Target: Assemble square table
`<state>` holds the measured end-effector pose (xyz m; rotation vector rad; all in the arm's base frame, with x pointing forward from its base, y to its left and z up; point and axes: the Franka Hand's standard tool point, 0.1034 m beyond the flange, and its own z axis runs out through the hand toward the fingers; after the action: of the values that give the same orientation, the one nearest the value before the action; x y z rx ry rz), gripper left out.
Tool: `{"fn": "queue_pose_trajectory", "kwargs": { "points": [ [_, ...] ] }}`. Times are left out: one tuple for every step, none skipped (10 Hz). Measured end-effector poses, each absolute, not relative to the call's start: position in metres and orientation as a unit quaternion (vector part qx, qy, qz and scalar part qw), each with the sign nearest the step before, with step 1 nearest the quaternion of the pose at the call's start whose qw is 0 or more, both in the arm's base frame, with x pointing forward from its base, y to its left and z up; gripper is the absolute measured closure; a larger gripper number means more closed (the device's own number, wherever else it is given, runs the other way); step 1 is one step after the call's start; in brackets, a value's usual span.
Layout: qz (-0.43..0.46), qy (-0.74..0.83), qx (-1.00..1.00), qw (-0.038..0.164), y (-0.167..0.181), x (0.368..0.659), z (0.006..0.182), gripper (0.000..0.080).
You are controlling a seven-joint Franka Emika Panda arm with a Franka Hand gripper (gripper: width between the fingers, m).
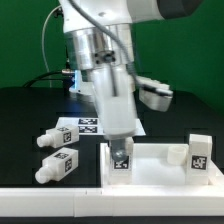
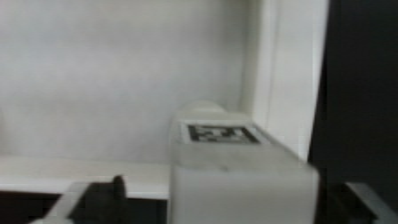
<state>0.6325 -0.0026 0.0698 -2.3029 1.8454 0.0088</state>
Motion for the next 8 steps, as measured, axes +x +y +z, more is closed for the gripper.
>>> {"fn": "queue_pose_trajectory", "kwargs": {
  "points": [
    [-0.010,0.527,-0.844,0.097,0.0020,0.6324,0.0720,0.0187],
    [-0.015,0.484,-0.870,0.098,0.0031,0.6321,0.0733,0.0187],
    [-0.016,0.470,-0.877,0.096,0.0022,0.6318,0.0721,0.0156],
    [-0.020,0.434,-0.895,0.095,0.0014,0.6317,0.0718,0.0151],
    [-0.024,0.401,-0.911,0.094,0.0009,0.6317,0.0718,0.0151],
    [-0.030,0.350,-0.932,0.091,0.0003,0.6322,0.0720,0.0150],
    [-0.044,0.243,-0.966,0.077,-0.0018,0.6340,0.0733,0.0150],
    [-0.049,0.160,-0.984,0.066,-0.0044,0.6343,0.0737,0.0150]
  ]
}}
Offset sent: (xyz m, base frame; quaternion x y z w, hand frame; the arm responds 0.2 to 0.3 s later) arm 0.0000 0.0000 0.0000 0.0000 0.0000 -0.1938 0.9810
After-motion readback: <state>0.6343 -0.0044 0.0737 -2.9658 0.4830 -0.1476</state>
